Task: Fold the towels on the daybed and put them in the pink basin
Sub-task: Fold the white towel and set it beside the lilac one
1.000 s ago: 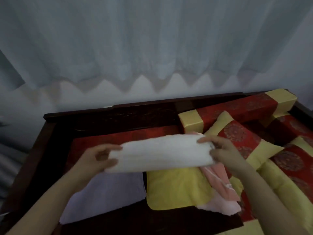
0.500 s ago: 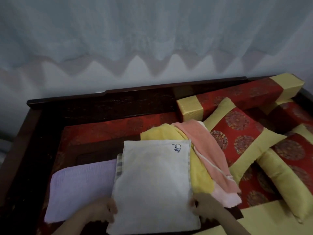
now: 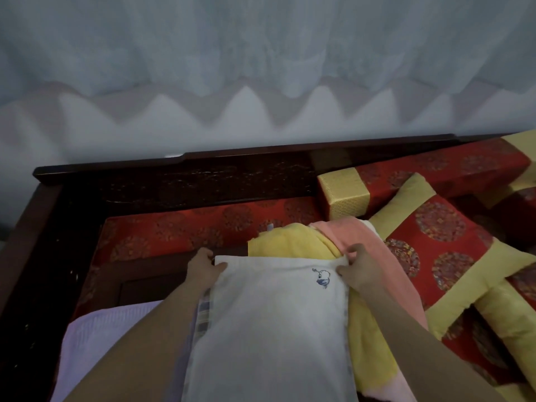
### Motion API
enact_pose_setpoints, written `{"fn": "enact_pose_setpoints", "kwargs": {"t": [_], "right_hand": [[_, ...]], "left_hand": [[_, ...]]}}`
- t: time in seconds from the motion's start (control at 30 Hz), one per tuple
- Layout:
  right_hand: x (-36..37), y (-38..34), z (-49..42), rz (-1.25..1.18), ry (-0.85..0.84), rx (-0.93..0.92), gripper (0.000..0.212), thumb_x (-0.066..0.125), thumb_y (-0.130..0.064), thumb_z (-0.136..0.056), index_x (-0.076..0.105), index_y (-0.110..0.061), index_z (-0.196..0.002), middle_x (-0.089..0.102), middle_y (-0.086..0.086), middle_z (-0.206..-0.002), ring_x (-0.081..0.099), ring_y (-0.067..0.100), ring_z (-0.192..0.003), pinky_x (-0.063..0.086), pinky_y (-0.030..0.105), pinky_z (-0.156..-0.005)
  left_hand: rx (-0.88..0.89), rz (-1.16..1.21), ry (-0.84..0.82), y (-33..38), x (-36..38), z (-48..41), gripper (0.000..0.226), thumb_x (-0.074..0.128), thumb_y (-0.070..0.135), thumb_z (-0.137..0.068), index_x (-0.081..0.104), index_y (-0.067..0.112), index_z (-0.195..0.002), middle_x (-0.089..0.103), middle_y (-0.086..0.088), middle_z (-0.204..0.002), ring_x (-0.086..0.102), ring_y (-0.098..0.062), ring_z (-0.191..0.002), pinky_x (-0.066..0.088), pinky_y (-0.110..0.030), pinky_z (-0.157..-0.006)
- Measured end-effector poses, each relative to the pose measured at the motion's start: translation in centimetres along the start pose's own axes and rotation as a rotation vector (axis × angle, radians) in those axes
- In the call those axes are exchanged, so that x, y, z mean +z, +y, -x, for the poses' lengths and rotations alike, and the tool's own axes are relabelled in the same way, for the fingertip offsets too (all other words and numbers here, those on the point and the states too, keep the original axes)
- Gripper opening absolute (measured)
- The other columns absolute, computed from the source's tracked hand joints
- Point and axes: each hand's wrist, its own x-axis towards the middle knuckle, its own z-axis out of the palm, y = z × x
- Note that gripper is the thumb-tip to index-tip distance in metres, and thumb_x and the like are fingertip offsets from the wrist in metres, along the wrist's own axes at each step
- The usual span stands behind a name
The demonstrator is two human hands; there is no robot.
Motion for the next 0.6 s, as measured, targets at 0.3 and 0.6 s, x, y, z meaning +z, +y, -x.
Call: {"fn": "enact_pose_setpoints", "kwargs": {"t": [0.3,0.6], "right_hand": [[-1.7,1.3,1.7,-0.799,-0.174,0.041,0.077,0.092,-0.043,-0.041,0.064,0.006,-0.093,0.071,0.024,-0.094,0.068,0.035,-0.084,0.056,0.051,-0.083],[-1.9,4.9,7.0,-0.917,-0.706,0.073,0.037,0.072,-0.026,-0.084,0.061,-0.012,-0.117,0.063,0.029,-0.102,0.058,0.037,-0.086,0.056,0.035,-0.062]], "left_hand": [[-0.038,0.417,-0.022,1.2,0.0,0.0,0.036,0.07,0.015,-0.084,0.063,0.0,-0.116,0.066,-0.018,-0.113,0.062,-0.029,-0.096,0.051,-0.035,-0.08],[0.115,0.506,-0.095,-3.8,-6.9,8.4,0.013,0.056,0.017,-0.093,0.069,0.018,-0.098,0.075,-0.006,-0.092,0.067,-0.021,-0.085,0.052,-0.041,-0.08]]}}
